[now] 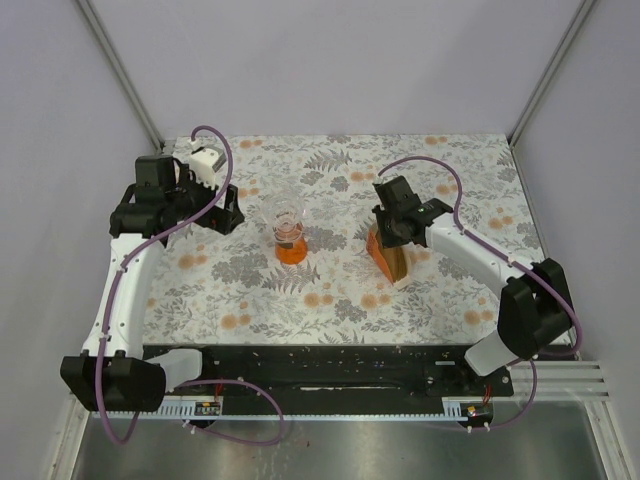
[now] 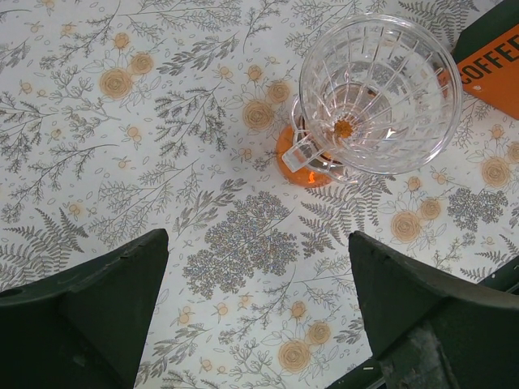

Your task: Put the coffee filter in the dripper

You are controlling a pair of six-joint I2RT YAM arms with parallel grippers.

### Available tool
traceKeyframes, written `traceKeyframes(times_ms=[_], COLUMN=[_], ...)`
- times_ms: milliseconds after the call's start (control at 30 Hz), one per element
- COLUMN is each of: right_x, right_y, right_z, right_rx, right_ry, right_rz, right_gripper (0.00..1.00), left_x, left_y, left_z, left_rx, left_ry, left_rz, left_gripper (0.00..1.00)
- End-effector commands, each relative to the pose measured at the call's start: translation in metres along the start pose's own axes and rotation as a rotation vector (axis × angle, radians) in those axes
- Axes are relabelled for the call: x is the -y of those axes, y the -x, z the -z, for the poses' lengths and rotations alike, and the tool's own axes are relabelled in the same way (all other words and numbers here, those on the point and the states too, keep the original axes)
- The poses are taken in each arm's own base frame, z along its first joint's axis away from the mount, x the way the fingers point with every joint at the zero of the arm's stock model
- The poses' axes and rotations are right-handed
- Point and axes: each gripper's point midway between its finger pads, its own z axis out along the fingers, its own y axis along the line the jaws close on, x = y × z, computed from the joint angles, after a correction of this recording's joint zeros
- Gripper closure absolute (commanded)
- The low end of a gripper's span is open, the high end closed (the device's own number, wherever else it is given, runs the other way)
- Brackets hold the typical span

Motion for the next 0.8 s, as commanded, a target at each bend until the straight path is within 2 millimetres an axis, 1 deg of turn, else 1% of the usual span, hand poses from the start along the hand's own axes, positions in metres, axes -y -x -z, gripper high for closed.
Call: traceKeyframes(times_ms=[0, 100, 167, 233, 367, 533, 667, 767], right_x=[-0.002, 0.002, 0.004, 0.005, 0.004, -0.004, 0.0, -0.001], right_y=[0.029, 0.038, 0.041, 0.041, 0.037, 0.032, 0.029, 0.026], right_z=[0.022, 0.036, 0.04, 0.04, 0.033, 0.027, 0.021, 0.014], right_rx=[0.104, 0.154, 0.175, 0.177, 0.149, 0.127, 0.113, 0.091], right_ry=[-0.015, -0.047, -0.054, -0.057, -0.055, -0.026, -0.059, -0.057], right_rz=[-0.008, -0.006, 0.002, 0.013, 0.019, 0.015, 0.023, 0.029], right_gripper=[0.76, 0.76, 0.76, 0.76, 0.76, 0.78, 0.77, 0.77], left_x=[-0.001, 0.0, 0.0, 0.0, 0.0, 0.001, 0.001, 0.001], left_y=[0.012, 0.011, 0.011, 0.011, 0.011, 0.01, 0.009, 0.008], left_z=[-0.001, -0.002, -0.002, -0.003, -0.002, -0.003, -0.003, -0.004], left_rx=[0.044, 0.042, 0.042, 0.043, 0.043, 0.041, 0.04, 0.037], left_ry=[-0.013, -0.021, -0.021, -0.022, -0.021, -0.023, -0.027, -0.03], left_rz=[-0.024, -0.019, -0.02, -0.021, -0.022, -0.022, -0.02, -0.02], left_gripper=[0.04, 0.03, 0.04, 0.03, 0.03, 0.03, 0.03, 0.03])
